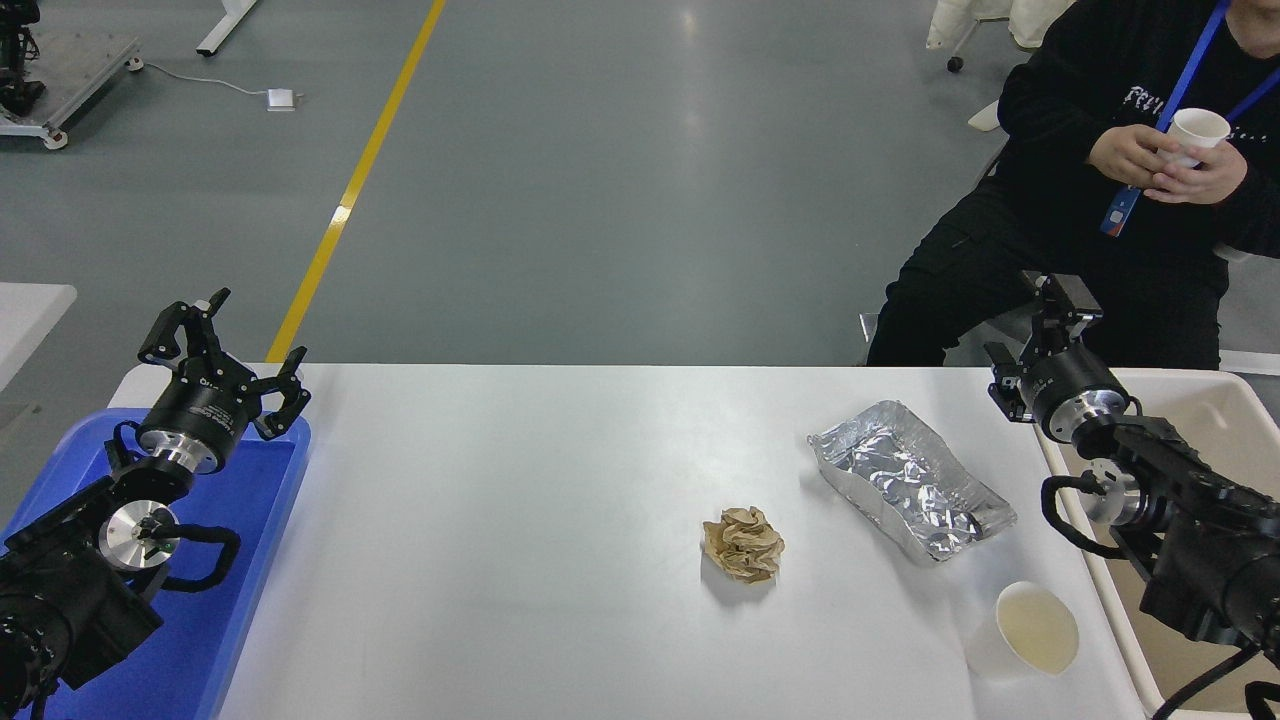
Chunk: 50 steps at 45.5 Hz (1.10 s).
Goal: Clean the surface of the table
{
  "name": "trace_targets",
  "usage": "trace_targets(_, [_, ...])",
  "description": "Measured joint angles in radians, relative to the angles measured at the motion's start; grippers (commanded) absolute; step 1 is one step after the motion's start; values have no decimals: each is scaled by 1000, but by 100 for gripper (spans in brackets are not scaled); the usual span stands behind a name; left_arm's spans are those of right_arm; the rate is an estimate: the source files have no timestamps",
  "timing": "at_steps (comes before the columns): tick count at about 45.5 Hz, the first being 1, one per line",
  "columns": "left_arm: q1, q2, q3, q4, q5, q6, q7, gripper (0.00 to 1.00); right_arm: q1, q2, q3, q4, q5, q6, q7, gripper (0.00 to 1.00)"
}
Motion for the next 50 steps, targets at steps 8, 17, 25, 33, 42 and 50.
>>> trace_targets(8, [0, 0, 0, 0, 0, 0, 0, 100, -1, 1, -2, -3, 0, 0, 0, 99])
trace_targets(17, [0, 0, 0, 0, 0, 0, 0, 100, -2, 3, 2, -4, 0, 1, 0, 99])
trace_targets(25, [0, 0, -1, 0, -1, 0, 1, 100, 0, 11, 8, -2, 0, 3, 0, 99])
trace_targets(33, [0, 0, -1, 0, -1, 0, 1, 100, 0, 13, 9, -3, 0, 4, 1, 99])
trace_targets(42, [0, 0, -1, 0, -1, -1, 1, 100, 10, 11, -38, -3, -12, 4, 1, 99])
trace_targets(50, [0, 1, -2, 0, -1, -1, 0, 100, 45, -36, -173, 31, -23, 9, -2, 99])
